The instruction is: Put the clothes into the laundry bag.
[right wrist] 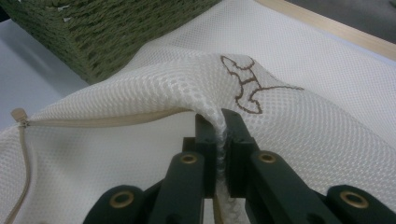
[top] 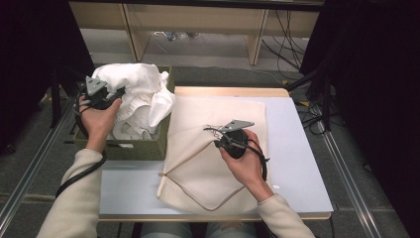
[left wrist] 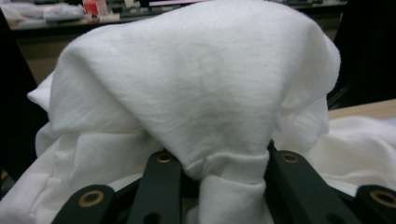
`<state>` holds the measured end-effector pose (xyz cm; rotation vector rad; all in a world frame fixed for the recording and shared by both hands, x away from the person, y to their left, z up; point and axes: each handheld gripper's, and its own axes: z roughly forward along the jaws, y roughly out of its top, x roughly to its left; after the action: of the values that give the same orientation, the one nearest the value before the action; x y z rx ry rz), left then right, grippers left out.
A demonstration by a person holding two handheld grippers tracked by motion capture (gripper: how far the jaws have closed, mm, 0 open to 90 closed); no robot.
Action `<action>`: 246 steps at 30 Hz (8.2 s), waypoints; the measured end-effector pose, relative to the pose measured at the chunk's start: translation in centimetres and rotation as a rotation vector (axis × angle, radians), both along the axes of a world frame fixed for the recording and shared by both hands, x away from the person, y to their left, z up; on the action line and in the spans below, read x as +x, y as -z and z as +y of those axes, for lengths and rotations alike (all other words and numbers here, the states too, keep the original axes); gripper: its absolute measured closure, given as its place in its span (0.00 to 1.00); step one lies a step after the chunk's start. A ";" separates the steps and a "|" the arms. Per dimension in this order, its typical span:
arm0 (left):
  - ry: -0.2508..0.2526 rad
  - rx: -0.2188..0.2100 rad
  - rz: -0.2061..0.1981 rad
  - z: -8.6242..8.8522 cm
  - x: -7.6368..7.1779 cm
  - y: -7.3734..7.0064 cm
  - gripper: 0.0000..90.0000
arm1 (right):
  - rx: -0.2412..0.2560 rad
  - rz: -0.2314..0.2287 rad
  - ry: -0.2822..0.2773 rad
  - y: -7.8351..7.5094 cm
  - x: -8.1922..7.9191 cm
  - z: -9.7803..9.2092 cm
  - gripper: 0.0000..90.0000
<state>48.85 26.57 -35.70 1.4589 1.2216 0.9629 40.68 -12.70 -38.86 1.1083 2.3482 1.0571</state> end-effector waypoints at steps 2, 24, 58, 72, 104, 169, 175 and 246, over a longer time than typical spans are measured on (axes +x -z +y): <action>0.008 -0.005 -0.045 -0.1 -0.6 -0.8 0.80 | 0.001 0.000 0.001 0.0 0.0 0.0 0.97; 0.093 -0.020 -0.367 -1.1 -8.5 -8.1 0.80 | 0.006 -0.033 -0.012 0.0 0.2 -0.2 0.97; 0.230 -0.064 -0.615 -1.2 -19.8 -12.7 0.80 | 0.012 -0.022 0.023 -0.2 0.0 -0.3 0.97; 0.464 -0.088 -0.613 -3.3 -24.7 -14.5 0.80 | 0.004 -0.026 0.016 -0.3 0.0 -0.2 0.97; 0.974 -0.088 -0.038 -13.5 -18.6 -3.1 0.79 | 0.074 -0.082 0.028 -1.6 0.2 -0.4 0.99; 0.645 0.142 0.279 -19.8 -10.6 6.3 0.33 | 0.078 -0.134 -0.020 -2.3 -0.9 0.7 0.99; 0.674 0.070 0.242 -17.7 -13.3 4.4 0.25 | 0.081 -0.131 -0.015 -2.3 -0.9 0.7 0.99; 0.516 0.129 0.217 -20.7 -11.3 6.9 0.82 | 0.111 -0.132 -0.036 -3.0 -2.1 1.5 0.99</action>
<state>37.52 5.87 -42.59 1.8973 0.8698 0.5479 38.56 -11.20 -35.84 1.0041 2.2383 1.2468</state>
